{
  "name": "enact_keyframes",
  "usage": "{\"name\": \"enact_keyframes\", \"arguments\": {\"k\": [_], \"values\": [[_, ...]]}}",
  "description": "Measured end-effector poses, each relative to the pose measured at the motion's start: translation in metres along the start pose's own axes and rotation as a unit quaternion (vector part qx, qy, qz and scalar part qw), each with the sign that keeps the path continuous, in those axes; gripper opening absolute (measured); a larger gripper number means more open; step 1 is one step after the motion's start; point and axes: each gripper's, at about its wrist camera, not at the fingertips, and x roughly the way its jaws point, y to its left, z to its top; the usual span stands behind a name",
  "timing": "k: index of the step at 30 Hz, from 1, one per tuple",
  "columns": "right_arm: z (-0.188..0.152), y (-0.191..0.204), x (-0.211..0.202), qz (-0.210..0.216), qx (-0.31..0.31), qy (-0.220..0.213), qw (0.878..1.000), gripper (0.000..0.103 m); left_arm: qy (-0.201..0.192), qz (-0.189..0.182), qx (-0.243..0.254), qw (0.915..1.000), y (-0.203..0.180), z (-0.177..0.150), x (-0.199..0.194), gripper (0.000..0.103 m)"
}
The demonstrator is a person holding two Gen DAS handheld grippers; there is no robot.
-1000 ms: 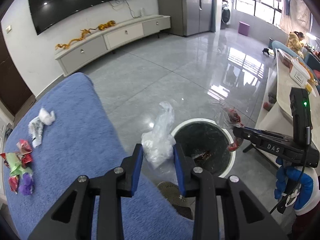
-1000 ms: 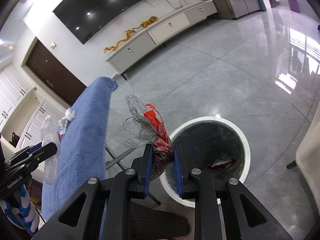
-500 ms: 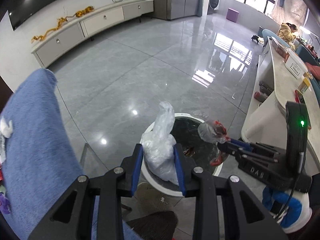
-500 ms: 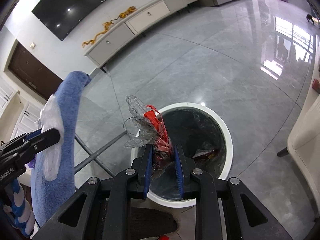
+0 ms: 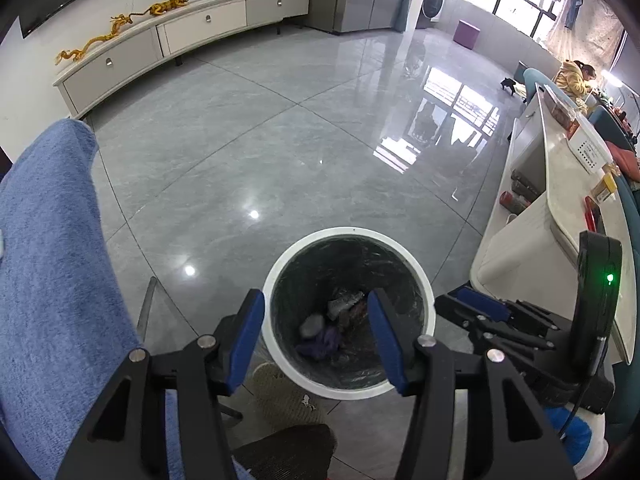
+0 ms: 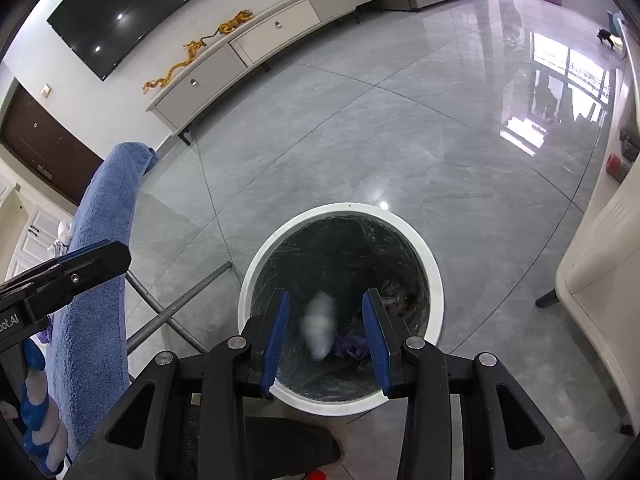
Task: Collect trash
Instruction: 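Carry both items over the trash bin and open both tools to drop them, then move both tools back to the remaining wrappers on the rug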
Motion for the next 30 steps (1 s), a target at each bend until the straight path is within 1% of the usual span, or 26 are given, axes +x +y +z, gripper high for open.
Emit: {"name": "enact_keyframes", "arguments": {"k": [5,10,14,18,21,25,27,28,30], "values": [[-0.001,0.002,-0.01,-0.002,0.0,-0.009,1.0,0.039,-0.022,0.012,-0.011,0.9996,0.016,-0.008,-0.023,0.052],[-0.002,0.005,-0.022,-0.001,-0.002,-0.019,1.0,0.039,-0.042,0.026,-0.035,0.9982,0.04,-0.021,-0.049,0.052],[-0.002,0.012,-0.035,0.002,-0.009,-0.03,0.999,0.039,-0.066,0.044,-0.055,0.9954,0.063,-0.036,-0.076,0.052],[0.0,0.022,-0.05,0.009,-0.022,-0.045,0.999,0.039,-0.093,0.063,-0.079,0.9905,0.089,-0.053,-0.108,0.052],[0.003,0.035,-0.061,0.017,-0.034,-0.057,0.998,0.039,-0.121,0.075,-0.107,0.984,0.112,-0.069,-0.137,0.052],[0.006,0.056,-0.076,0.033,-0.057,-0.07,0.995,0.039,-0.155,0.099,-0.15,0.9714,0.146,-0.092,-0.176,0.052],[0.007,0.069,-0.083,0.041,-0.069,-0.077,0.994,0.039,-0.176,0.12,-0.173,0.9614,0.165,-0.1,-0.198,0.052],[0.008,0.075,-0.087,0.046,-0.075,-0.081,0.993,0.039,-0.191,0.141,-0.186,0.9533,0.176,-0.109,-0.213,0.052],[0.009,0.089,-0.097,0.056,-0.088,-0.09,0.99,0.04,-0.214,0.174,-0.203,0.9397,0.191,-0.119,-0.235,0.052]]}}
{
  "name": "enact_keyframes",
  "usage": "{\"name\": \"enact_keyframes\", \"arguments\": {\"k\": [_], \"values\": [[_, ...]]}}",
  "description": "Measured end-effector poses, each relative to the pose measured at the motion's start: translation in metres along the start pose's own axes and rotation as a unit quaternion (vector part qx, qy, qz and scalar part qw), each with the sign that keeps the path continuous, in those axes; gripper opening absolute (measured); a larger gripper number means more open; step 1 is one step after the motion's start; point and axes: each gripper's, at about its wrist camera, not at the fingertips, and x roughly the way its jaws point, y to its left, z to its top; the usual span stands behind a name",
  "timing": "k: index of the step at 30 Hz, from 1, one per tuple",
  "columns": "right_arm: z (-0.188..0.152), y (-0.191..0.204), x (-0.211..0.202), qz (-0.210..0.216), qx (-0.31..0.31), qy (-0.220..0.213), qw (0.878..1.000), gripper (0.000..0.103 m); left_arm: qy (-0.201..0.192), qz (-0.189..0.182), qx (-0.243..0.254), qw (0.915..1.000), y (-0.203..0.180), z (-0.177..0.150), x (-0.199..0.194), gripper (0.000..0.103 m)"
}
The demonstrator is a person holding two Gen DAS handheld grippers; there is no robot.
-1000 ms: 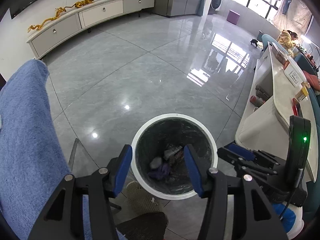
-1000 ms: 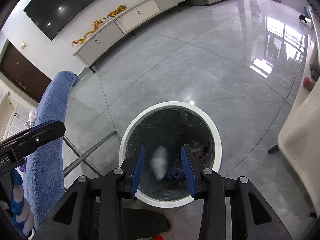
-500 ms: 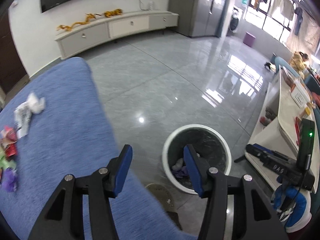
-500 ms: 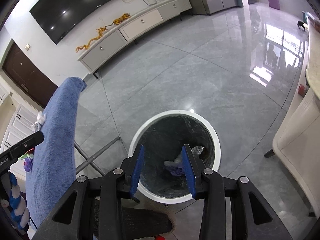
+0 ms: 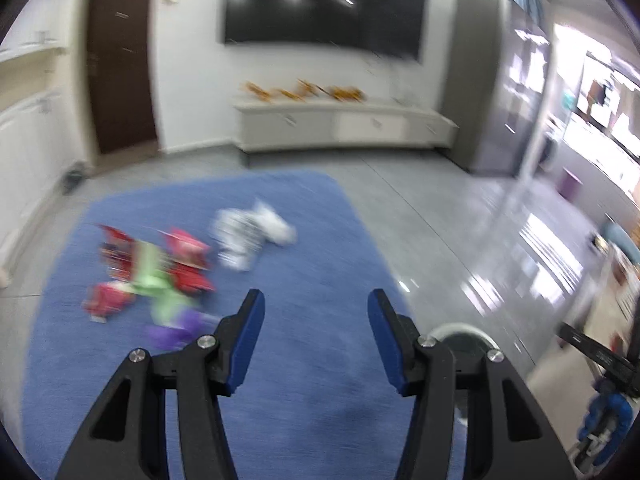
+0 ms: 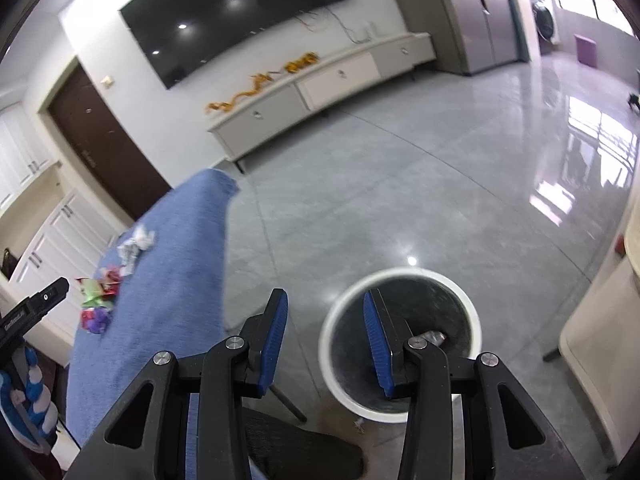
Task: Collect trash
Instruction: 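Move both tools back to the remaining wrappers on the rug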
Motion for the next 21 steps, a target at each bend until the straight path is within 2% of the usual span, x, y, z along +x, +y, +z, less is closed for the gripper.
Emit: {"name": "enact_keyframes", "arguments": {"k": [5,10,16,18,21], "values": [[0.012,0.034,-0.015,0.025,-0.033,-0.023,0.999,0.04,-0.055,0.071,-0.038,0.9952,0.068,0.023,-0.04,0.052],[0.025,0.071,-0.023,0.054,-0.063,-0.036,0.996,0.041,-0.077,0.129,-0.057,0.9869,0.128,0.035,-0.059,0.052],[0.039,0.12,-0.021,0.084,-0.103,-0.042,0.99,0.041,-0.081,0.205,-0.068,0.9731,0.186,0.041,-0.061,0.052],[0.045,0.137,-0.02,0.093,-0.12,-0.045,0.987,0.042,-0.074,0.217,-0.079,0.9703,0.207,0.041,-0.056,0.052],[0.052,0.16,-0.015,0.105,-0.137,-0.049,0.984,0.044,-0.057,0.215,-0.095,0.9703,0.231,0.034,-0.043,0.052]]}}
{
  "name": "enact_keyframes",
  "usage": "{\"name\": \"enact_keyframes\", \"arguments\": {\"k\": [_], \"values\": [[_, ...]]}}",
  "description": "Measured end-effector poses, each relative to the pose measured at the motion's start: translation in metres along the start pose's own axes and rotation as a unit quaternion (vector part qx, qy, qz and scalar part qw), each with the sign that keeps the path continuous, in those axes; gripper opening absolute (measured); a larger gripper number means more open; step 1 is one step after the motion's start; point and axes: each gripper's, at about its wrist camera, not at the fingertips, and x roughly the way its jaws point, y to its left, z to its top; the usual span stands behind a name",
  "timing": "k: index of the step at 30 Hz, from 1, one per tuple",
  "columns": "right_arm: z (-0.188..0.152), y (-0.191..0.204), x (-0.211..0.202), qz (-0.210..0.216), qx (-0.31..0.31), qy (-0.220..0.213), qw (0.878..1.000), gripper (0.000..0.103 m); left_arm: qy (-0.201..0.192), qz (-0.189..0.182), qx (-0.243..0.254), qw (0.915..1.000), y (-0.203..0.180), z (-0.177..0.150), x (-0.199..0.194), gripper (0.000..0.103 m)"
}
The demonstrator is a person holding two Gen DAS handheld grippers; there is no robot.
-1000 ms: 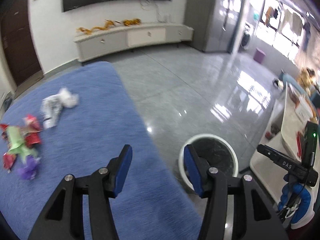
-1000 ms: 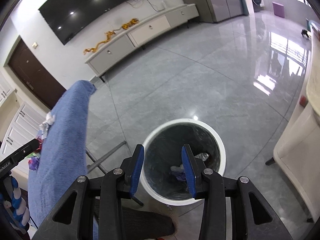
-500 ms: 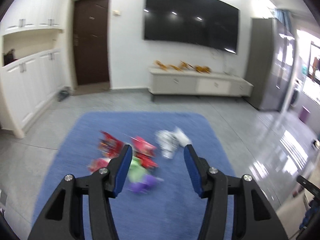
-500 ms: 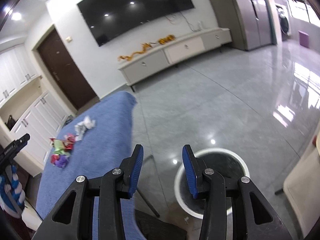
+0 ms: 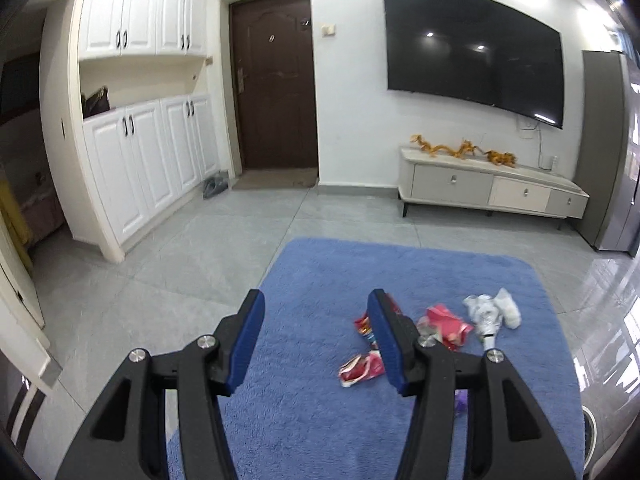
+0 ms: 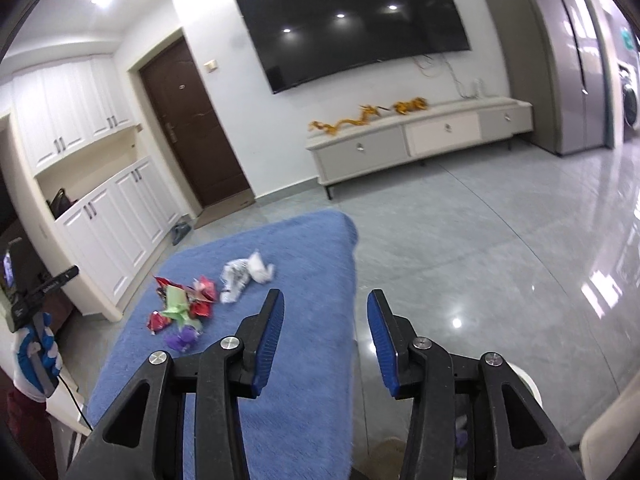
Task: Collect trash
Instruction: 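Move both tools back to the remaining wrappers on the rug, then grasp the white tissue with the right tool while the left tool grasps a pink-white wrapper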
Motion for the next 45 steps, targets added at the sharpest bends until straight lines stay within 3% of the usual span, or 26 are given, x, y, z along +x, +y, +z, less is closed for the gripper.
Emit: {"name": "enact_keyframes", "arguments": {"k": [5,10,21,28,32,38,45], "values": [[0.01,0.025,0.036,0.011,-0.018,0.013,1.0,0.045,0.05,-0.026,0.01,0.9984,0.001,-0.026,0.042,0.052],[0.015,0.05,0.097,0.022,-0.039,0.051,0.998,0.045,0.092,-0.064,0.027,0.9934,-0.014,-0.055,0.075,0.052],[0.022,0.101,0.246,0.047,-0.061,0.102,0.992,0.047,0.154,-0.124,0.036,0.9796,-0.036,-0.078,0.146,0.057],[0.017,0.113,0.31,0.048,-0.067,0.126,0.989,0.047,0.176,-0.147,0.037,0.9728,-0.042,-0.084,0.172,0.058],[0.015,0.114,0.332,0.045,-0.067,0.137,0.987,0.047,0.182,-0.162,0.023,0.9696,-0.04,-0.089,0.18,0.058],[0.01,0.107,0.349,0.047,-0.058,0.153,0.985,0.047,0.174,-0.159,0.041,0.9709,-0.044,-0.096,0.173,0.057],[0.002,0.104,0.339,0.071,-0.057,0.156,0.984,0.022,0.173,-0.158,0.029,0.9717,-0.038,-0.102,0.162,0.051]]}}
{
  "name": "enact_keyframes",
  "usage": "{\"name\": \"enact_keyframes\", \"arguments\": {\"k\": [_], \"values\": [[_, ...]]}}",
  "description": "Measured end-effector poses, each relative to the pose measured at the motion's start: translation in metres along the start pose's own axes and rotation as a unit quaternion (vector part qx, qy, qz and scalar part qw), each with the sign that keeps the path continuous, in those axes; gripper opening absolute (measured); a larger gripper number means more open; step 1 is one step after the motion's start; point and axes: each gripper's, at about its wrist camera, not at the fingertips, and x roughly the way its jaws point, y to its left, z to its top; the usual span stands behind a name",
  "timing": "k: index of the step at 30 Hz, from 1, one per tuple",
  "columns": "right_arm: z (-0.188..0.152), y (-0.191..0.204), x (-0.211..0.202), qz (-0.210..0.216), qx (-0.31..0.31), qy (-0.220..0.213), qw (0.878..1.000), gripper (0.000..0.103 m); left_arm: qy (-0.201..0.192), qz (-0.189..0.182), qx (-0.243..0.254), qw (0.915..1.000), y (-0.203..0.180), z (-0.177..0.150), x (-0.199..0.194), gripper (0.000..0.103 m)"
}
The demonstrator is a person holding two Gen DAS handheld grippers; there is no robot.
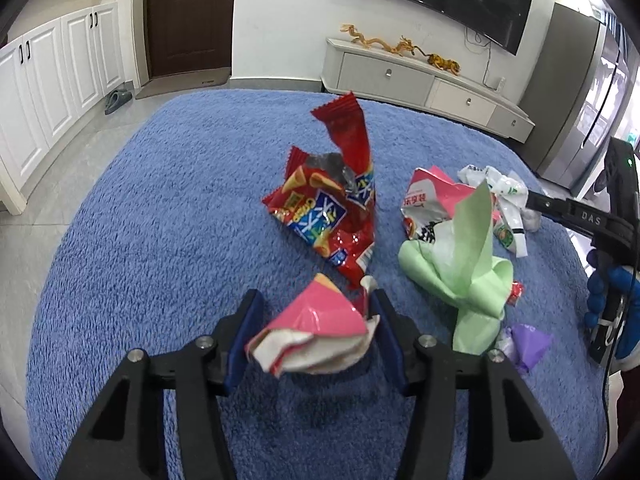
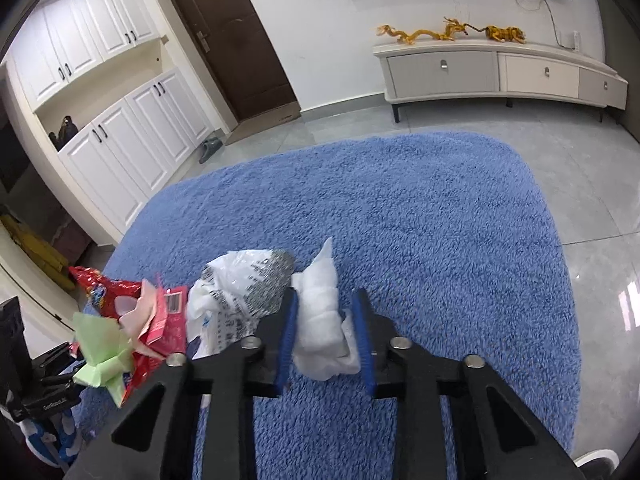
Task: Collect trash
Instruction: 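Grasp the white tissue with the right tool while the left tool grasps a pink-white wrapper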
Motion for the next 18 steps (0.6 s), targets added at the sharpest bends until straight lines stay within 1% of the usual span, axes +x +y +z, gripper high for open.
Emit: {"name": "enact_keyframes", "arguments": {"k": [6,11,14,18], "values": [[-0.013,0.006,-0.015,0.009,-0.018,0.002,1.0,0.016,-0.002,0.003,-0.008,1.0,-0.001,-0.013,-0.015,0.048],[-0.028,0.011,-0.034,0.013,-0.022,0.001,1.0,0.016,-0.008,0.003,-0.022,0.9997,-0.002,-0.024,-0.033,0.048],[-0.043,0.012,-0.051,0.027,-0.016,-0.003,1.0,0.015,-0.016,0.0,-0.029,0.9995,-0.003,-0.033,-0.05,0.048],[-0.069,0.013,-0.076,0.049,0.0,-0.007,0.999,0.015,-0.015,0.007,-0.032,0.9994,-0.007,-0.045,-0.067,0.048]]}}
